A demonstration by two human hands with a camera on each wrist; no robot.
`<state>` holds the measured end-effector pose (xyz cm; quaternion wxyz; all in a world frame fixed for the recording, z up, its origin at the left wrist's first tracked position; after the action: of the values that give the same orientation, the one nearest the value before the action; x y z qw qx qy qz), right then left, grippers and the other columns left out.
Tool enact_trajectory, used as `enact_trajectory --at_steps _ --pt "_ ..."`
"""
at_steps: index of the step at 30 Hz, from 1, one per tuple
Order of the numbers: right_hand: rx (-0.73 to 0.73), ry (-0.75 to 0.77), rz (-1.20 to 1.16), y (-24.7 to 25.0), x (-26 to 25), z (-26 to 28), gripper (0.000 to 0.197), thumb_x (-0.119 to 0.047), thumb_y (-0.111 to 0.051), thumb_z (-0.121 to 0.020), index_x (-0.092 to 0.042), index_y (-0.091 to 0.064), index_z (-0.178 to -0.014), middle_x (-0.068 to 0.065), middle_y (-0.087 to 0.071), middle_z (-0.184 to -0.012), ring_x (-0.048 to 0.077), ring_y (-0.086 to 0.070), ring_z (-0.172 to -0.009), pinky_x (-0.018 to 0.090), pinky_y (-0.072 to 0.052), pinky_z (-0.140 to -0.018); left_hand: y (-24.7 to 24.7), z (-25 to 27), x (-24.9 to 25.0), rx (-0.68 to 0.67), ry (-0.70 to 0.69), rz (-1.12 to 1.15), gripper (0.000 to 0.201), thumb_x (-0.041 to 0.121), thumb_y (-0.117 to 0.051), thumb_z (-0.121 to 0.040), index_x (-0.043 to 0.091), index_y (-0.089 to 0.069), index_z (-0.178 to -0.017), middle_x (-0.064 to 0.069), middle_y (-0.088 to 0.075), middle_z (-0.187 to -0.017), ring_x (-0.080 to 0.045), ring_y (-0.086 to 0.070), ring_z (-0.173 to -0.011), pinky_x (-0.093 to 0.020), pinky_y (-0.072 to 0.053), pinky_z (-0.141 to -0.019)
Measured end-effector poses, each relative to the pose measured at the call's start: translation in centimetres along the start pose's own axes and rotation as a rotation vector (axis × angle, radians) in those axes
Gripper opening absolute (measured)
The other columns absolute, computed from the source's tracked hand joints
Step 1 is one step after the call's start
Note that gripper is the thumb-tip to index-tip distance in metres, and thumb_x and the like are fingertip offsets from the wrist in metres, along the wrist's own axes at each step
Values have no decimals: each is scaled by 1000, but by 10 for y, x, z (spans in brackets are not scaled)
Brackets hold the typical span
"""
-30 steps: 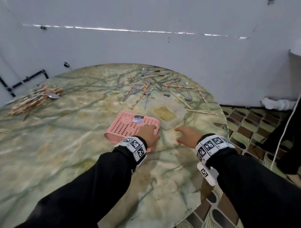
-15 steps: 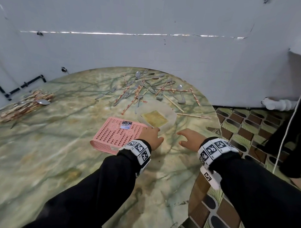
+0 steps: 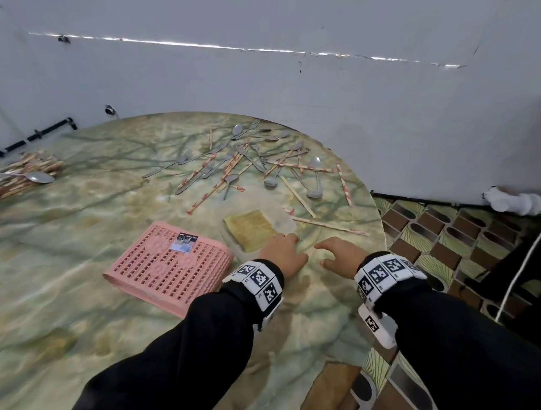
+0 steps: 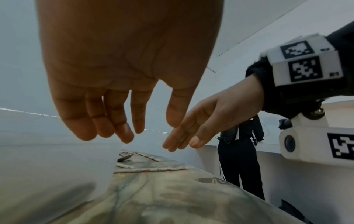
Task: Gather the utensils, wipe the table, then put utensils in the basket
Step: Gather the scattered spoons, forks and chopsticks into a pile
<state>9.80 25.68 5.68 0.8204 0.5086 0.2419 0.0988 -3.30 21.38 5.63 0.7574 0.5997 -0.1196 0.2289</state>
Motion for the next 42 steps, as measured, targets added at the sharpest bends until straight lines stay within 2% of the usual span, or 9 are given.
enact_trajectory --at_steps 3,9,12,16,22,26,34,38,42 --pt "7 15 21 14 19 -15 48 -20 -49 -95 -16 -37 -141 6 -37 -146 19 -35 -135 26 -25 -108 -2 -17 9 -8 25 6 51 31 -49 -91 12 -39 -137 -15 -45 -137 -30 -39 -128 -36 -31 -104" --pt "-13 35 -4 27 45 -31 48 -22 -50 -94 -16 -38 -140 7 -37 -146 21 -38 -133 28 -28 -109 -13 -36 23 -21 100 145 60 24 -50 -90 11 -23 -142 -18 -51 -129 -33 -49 -118 -37 -40 -96" --pt "-46 51 2 30 51 -38 48 -21 -50 -94 -15 -38 -140 7 -37 -147 21 -37 -133 27 -27 -109 -16 -44 28 -16 110 175 57 23 -49 -91 9 -25 -140 -19 -53 -125 -33 -52 -115 -36 -41 -93" --pt "-46 75 25 40 55 -51 48 -21 -49 -94 -15 -37 -141 8 -40 -144 22 -40 -131 26 -30 -105 -18 -58 34 18 145 235 51 31 -43 -96 7 -30 -138 -20 -56 -124 -33 -52 -115 -36 -40 -94" --pt "-83 193 33 51 50 -83 45 -16 -52 -92 -10 -44 -136 12 -46 -139 24 -43 -127 26 -32 -100 -20 -76 36 53 233 247 47 29 -35 -99 2 -33 -137 -21 -45 -138 -34 -43 -127 -35 -33 -103" --pt "-94 266 55 61 50 -107 46 -19 -50 -94 -12 -41 -139 8 -41 -144 22 -39 -132 25 -30 -103 -25 -92 36 94 288 255 45 26 -38 -98 2 -35 -137 -20 -46 -137 -33 -43 -126 -35 -33 -102" --pt "-168 452 39 72 64 -157 46 -12 -49 -93 -14 -41 -138 11 -43 -142 25 -44 -128 27 -34 -103 -44 -123 41 189 574 324 38 17 -36 -98 3 -38 -133 -20 -52 -130 -33 -50 -119 -37 -38 -101" --pt "-225 568 78 67 65 -169 46 -10 -48 -92 -15 -43 -137 10 -47 -140 26 -46 -128 31 -34 -105 -53 -126 46 211 721 307 37 19 -36 -99 0 -40 -129 -21 -49 -131 -34 -48 -121 -37 -35 -101" --pt "-222 661 90 58 55 -183 43 -10 -46 -91 -20 -49 -132 5 -52 -136 24 -49 -124 28 -38 -100 -53 -130 47 232 827 292 35 24 -39 -98 -2 -46 -120 -22 -51 -125 -35 -50 -116 -38 -38 -96"
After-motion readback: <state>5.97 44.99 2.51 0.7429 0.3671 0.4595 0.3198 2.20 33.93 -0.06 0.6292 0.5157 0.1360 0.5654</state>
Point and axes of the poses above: each hand's wrist, its own z-axis away from the middle knuckle, its own y-axis out of the back of the hand, x = y × z, the point moved 3 cm from there along -z, towards the middle knuckle
